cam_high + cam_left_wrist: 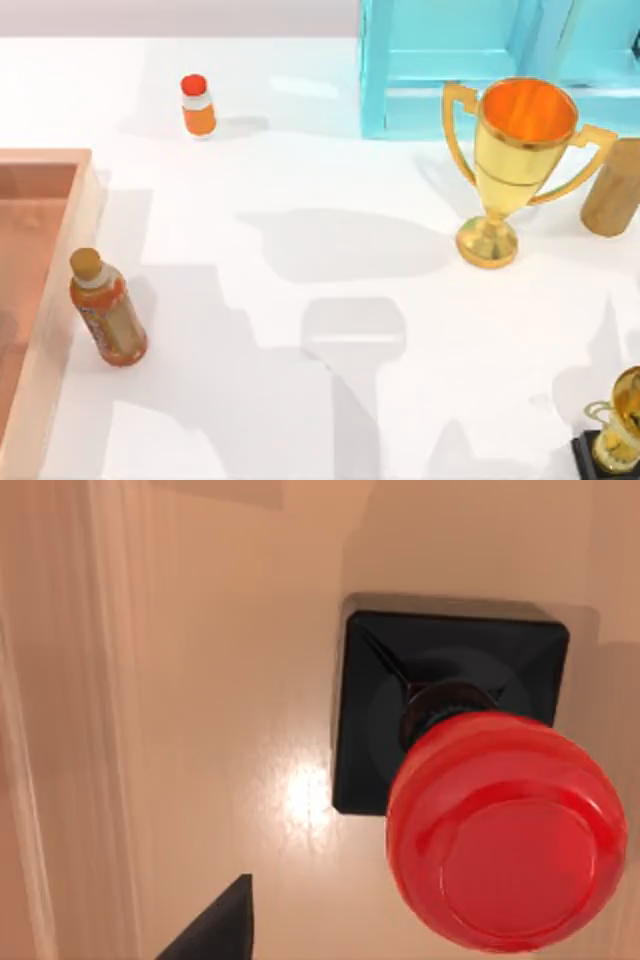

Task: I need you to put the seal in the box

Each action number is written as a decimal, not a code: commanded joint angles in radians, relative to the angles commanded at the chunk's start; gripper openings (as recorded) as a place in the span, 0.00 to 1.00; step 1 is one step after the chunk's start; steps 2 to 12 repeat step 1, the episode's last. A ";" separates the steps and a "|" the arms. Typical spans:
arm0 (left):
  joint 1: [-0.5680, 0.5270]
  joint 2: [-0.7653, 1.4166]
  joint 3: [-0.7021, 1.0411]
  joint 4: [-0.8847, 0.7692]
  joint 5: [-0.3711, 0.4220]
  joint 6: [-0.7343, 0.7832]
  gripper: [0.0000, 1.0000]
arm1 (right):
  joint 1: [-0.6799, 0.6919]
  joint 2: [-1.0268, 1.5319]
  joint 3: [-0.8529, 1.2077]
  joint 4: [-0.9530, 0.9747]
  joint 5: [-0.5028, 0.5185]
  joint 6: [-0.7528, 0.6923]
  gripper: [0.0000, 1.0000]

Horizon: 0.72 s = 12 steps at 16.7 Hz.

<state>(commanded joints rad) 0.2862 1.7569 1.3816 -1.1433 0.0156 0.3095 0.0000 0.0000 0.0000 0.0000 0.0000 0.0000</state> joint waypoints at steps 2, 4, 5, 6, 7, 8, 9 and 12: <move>0.000 0.000 0.000 0.000 0.000 0.000 1.00 | 0.000 0.000 0.000 0.000 0.000 0.000 1.00; 0.000 0.000 0.000 0.000 0.000 0.000 1.00 | 0.000 0.000 0.000 0.000 0.000 0.000 1.00; 0.000 0.000 0.000 0.000 0.000 0.000 1.00 | 0.000 0.000 0.000 0.000 0.000 0.000 1.00; 0.000 0.000 0.000 0.000 0.000 0.000 1.00 | 0.000 0.000 0.000 0.000 0.000 0.000 1.00; 0.000 0.000 0.000 0.000 0.000 0.000 1.00 | 0.000 0.000 0.000 0.000 0.000 0.000 1.00; 0.000 0.000 0.000 0.000 0.000 0.000 1.00 | 0.000 0.000 0.000 0.000 0.000 0.000 1.00; 0.000 0.000 0.000 0.000 0.000 0.000 1.00 | 0.000 0.000 0.000 0.000 0.000 0.000 1.00; 0.000 0.000 0.000 0.000 0.000 0.000 1.00 | 0.000 0.000 0.000 0.000 0.000 0.000 1.00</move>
